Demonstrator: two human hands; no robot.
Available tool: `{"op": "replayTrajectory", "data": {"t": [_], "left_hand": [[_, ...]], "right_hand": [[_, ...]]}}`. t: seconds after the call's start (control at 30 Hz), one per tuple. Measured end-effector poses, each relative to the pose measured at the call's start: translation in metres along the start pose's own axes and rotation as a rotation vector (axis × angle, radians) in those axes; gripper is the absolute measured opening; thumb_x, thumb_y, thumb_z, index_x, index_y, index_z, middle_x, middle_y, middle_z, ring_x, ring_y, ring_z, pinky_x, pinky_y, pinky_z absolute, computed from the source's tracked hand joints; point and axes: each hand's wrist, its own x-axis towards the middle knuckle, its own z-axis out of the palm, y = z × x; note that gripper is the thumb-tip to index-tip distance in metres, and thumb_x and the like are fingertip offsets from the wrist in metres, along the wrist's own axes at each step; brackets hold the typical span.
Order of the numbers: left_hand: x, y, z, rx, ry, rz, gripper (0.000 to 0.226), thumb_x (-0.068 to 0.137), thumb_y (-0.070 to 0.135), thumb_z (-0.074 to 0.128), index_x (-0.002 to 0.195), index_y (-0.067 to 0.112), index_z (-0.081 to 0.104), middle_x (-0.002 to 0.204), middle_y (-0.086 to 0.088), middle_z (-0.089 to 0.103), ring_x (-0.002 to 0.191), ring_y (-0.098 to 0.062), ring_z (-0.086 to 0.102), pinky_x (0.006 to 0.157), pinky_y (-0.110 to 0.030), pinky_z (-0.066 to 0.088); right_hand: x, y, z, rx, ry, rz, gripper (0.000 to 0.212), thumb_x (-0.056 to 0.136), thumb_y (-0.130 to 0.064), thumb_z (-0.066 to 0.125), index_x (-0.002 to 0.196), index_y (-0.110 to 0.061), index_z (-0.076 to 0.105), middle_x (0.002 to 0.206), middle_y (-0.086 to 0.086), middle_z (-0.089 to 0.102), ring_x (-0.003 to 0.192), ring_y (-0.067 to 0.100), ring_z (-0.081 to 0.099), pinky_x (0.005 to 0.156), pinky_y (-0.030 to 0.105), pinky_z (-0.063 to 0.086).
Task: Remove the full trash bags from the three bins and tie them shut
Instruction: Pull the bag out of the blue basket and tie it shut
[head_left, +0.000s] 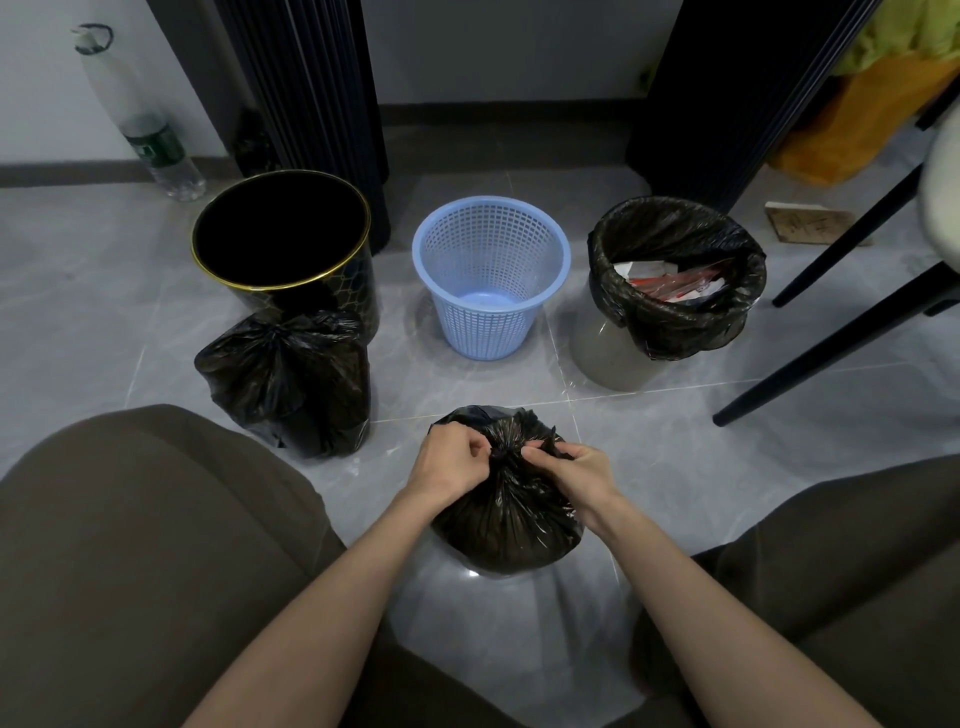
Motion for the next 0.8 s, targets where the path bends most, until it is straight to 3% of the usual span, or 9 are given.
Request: {"op": "replayTrajectory", "data": {"t": [0.23, 0.4, 0.5, 0.63, 0.8], "left_hand": [[-0.007, 0.000, -0.002, 0.108, -0.007, -0.012, 0.022, 0.077, 0.008, 0.049, 0.059, 0.015, 0.058, 0.071, -0.009, 0.068, 0.072, -0.025, 0.062, 0.068, -0.029, 0.049], [0.001, -0.010, 0.005, -0.014, -0.096, -0.016, 0.010, 0.086, 0.025, 0.059, 0.083, 0.022, 0.068, 0.078, 0.008, 0.066, 0.084, -0.013, 0.065, 0.080, -0.027, 0.052], [0.002, -0.011, 0.009, -0.044, -0.140, -0.006, 0.016, 0.081, 0.041, 0.066, 0.081, 0.025, 0.063, 0.081, 0.010, 0.066, 0.083, -0.008, 0.063, 0.079, -0.025, 0.050], [0.000, -0.010, 0.015, -0.027, -0.161, 0.047, 0.013, 0.080, 0.034, 0.070, 0.072, 0.027, 0.062, 0.078, 0.010, 0.067, 0.078, -0.009, 0.063, 0.079, -0.029, 0.053], [0.001, -0.005, 0.015, 0.070, -0.117, 0.042, 0.020, 0.087, 0.031, 0.062, 0.070, 0.025, 0.053, 0.074, 0.007, 0.060, 0.078, -0.017, 0.060, 0.075, -0.031, 0.047]], "right_hand": [[-0.002, 0.003, -0.005, 0.183, 0.070, 0.092, 0.011, 0.075, 0.008, 0.072, 0.081, -0.001, 0.069, 0.071, 0.007, 0.071, 0.055, 0.010, 0.067, 0.059, 0.015, 0.056], [-0.005, -0.003, -0.006, 0.118, 0.067, 0.078, 0.011, 0.086, 0.001, 0.065, 0.092, -0.007, 0.064, 0.078, 0.006, 0.065, 0.060, 0.009, 0.065, 0.054, 0.015, 0.055], [-0.005, -0.006, -0.003, 0.080, 0.044, 0.064, 0.014, 0.086, -0.001, 0.065, 0.097, -0.010, 0.063, 0.079, 0.005, 0.066, 0.066, 0.010, 0.063, 0.056, 0.018, 0.056], [-0.007, -0.009, -0.001, -0.005, 0.055, 0.009, 0.013, 0.084, -0.003, 0.069, 0.095, -0.008, 0.064, 0.080, 0.008, 0.066, 0.070, 0.014, 0.064, 0.066, 0.023, 0.057], [-0.005, -0.010, -0.002, -0.073, 0.093, -0.009, 0.011, 0.082, 0.002, 0.069, 0.091, -0.002, 0.065, 0.070, 0.008, 0.064, 0.062, 0.012, 0.062, 0.058, 0.016, 0.056]]}}
